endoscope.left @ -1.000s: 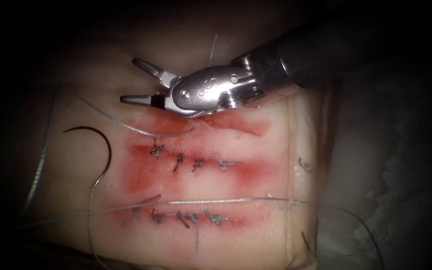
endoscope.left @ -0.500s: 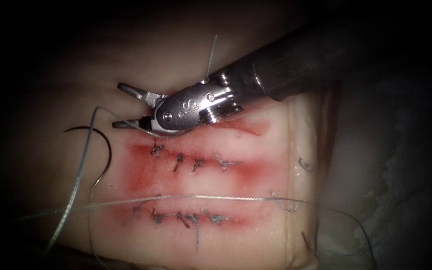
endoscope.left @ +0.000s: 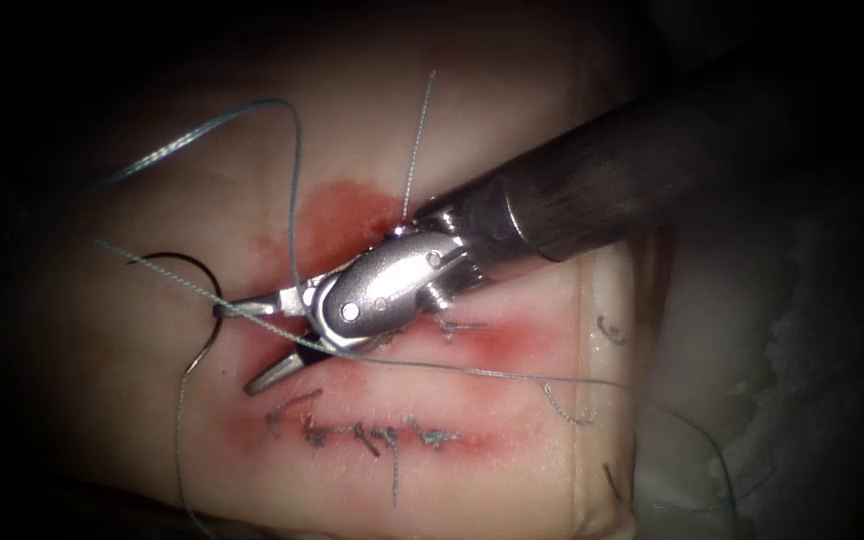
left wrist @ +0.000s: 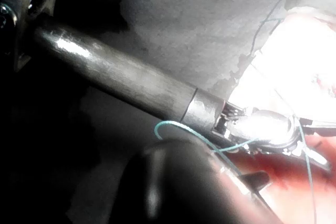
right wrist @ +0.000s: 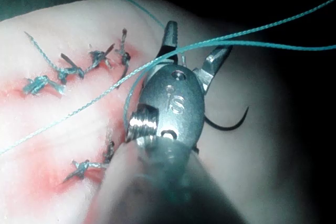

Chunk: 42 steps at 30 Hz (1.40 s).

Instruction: Wound Closure

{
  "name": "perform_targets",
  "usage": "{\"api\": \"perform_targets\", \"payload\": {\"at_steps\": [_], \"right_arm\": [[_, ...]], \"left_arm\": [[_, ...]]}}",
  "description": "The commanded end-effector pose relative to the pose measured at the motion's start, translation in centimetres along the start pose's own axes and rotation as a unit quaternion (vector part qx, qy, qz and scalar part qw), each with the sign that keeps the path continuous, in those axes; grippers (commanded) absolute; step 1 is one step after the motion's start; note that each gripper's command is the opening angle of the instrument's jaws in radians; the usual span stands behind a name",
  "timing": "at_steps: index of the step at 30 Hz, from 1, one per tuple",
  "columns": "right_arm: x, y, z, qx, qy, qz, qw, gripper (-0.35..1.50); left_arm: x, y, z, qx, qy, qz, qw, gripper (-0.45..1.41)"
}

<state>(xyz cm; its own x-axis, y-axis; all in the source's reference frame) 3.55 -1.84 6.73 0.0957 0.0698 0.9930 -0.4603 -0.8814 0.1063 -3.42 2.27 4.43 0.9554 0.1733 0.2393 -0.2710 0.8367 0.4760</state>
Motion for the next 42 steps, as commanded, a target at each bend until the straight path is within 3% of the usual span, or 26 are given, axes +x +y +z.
{"api": "perform_targets", "payload": {"at_steps": [1, 2, 3, 6, 7, 8, 9, 10, 12, 14, 15, 16, 17, 18, 23, 24, 26, 28, 29, 30, 35, 38, 42], "right_arm": [[-0.02, -0.09, 0.1, 0.024, -0.018, 0.002, 1.0, 0.91], [-0.07, -0.11, 0.09, 0.032, -0.032, 0.001, 0.999, 0.91], [-0.13, -0.16, 0.07, 0.054, -0.04, 0.006, 0.998, 0.91], [-0.25, -0.31, -0.01, 0.081, -0.053, 0.014, 0.995, 0.89], [-0.27, -0.34, -0.03, 0.084, -0.052, 0.016, 0.995, 0.89], [-0.32, -0.41, -0.09, 0.087, -0.053, 0.01, 0.995, 0.89], [-0.32, -0.41, -0.09, 0.087, -0.053, 0.01, 0.995, 0.89], [-0.38, -0.49, -0.15, 0.093, -0.053, -0.007, 0.994, 0.89], [-0.41, -0.52, -0.17, 0.095, -0.053, -0.012, 0.994, 0.81], [-0.44, -0.55, -0.18, 0.097, -0.053, -0.025, 0.994, 0.81], [-0.44, -0.55, -0.18, 0.097, -0.053, -0.025, 0.994, 0.81], [-0.46, -0.57, -0.18, 0.098, -0.053, -0.024, 0.993, 0.79], [-0.46, -0.57, -0.18, 0.098, -0.053, -0.027, 0.993, 0.79], [-0.45, -0.57, -0.16, 0.098, -0.053, -0.027, 0.993, 0.81], [-0.46, -0.55, -0.15, 0.097, -0.055, -0.025, 0.993, 0.79], [-0.47, -0.52, -0.13, 0.099, -0.062, -0.009, 0.993, 0.69], [-0.47, -0.5, -0.11, 0.101, -0.071, 0.002, 0.992, 0.69], [-0.51, -0.45, -0.06, 0.107, -0.096, 0.031, 0.989, 0.68], [-0.51, -0.45, -0.06, 0.107, -0.096, 0.031, 0.989, 0.68], [-0.55, -0.43, -0.04, 0.111, -0.111, 0.045, 0.987, 0.71], [-0.61, -0.4, -0.02, 0.119, -0.148, 0.091, 0.978, 0.73], [-0.65, -0.39, -0.04, 0.122, -0.171, 0.125, 0.97, 0.78], [-0.63, -0.39, -0.06, 0.145, -0.161, 0.139, 0.966, 0.74]], "left_arm": [[0.05, 0.07, 0.1, 0.011, 0.004, -0.043, 0.999, -0.45], [0.08, 0.08, 0.15, 0.02, -0.001, -0.078, 0.997, -0.45], [0.11, 0.1, 0.24, 0.055, -0.007, -0.16, 0.986, -0.45], [0.19, 0.12, 0.36, 0.127, -0.026, -0.277, 0.952, -0.45], [0.21, 0.11, 0.38, 0.148, -0.024, -0.315, 0.937, -0.45], [0.25, 0.09, 0.43, 0.194, -0.033, -0.352, 0.915, -0.45], [0.25, 0.09, 0.43, 0.194, -0.033, -0.352, 0.915, -0.45], [0.26, 0.07, 0.52, 0.265, -0.099, -0.368, 0.886, -0.45], [0.26, 0.04, 0.59, 0.33, -0.142, -0.376, 0.854, -0.45], [0.25, 0.01, 0.71, 0.41, -0.17, -0.388, 0.808, -0.45], [0.25, 0.01, 0.71, 0.41, -0.17, -0.388, 0.808, -0.45], [0.21, -0.01, 0.92, 0.487, -0.208, -0.377, 0.76, -0.45], [0.19, 0.0, 0.98, 0.499, -0.211, -0.378, 0.751, -0.45], [0.15, 0.02, 1.09, 0.522, -0.22, -0.377, 0.733, -0.45], [0.06, 0.19, 1.18, 0.555, -0.251, -0.383, 0.695, -0.45], [0.05, 0.26, 1.21, 0.552, -0.255, -0.386, 0.694, -0.45], [0.05, 0.31, 1.24, 0.552, -0.257, -0.386, 0.694, -0.45], [0.13, 0.42, 1.38, 0.522, -0.24, -0.398, 0.715, -0.45], [0.13, 0.42, 1.38, 0.522, -0.24, -0.398, 0.715, -0.45], [0.21, 0.46, 1.46, 0.503, -0.231, -0.405, 0.728, -0.45], [0.36, 0.57, 1.63, 0.47, -0.216, -0.416, 0.748, -0.45], [0.55, 0.69, 1.86, 0.43, -0.195, -0.428, 0.77, -0.45], [0.61, 0.72, 1.83, 0.426, -0.193, -0.432, 0.771, -0.45]]}}
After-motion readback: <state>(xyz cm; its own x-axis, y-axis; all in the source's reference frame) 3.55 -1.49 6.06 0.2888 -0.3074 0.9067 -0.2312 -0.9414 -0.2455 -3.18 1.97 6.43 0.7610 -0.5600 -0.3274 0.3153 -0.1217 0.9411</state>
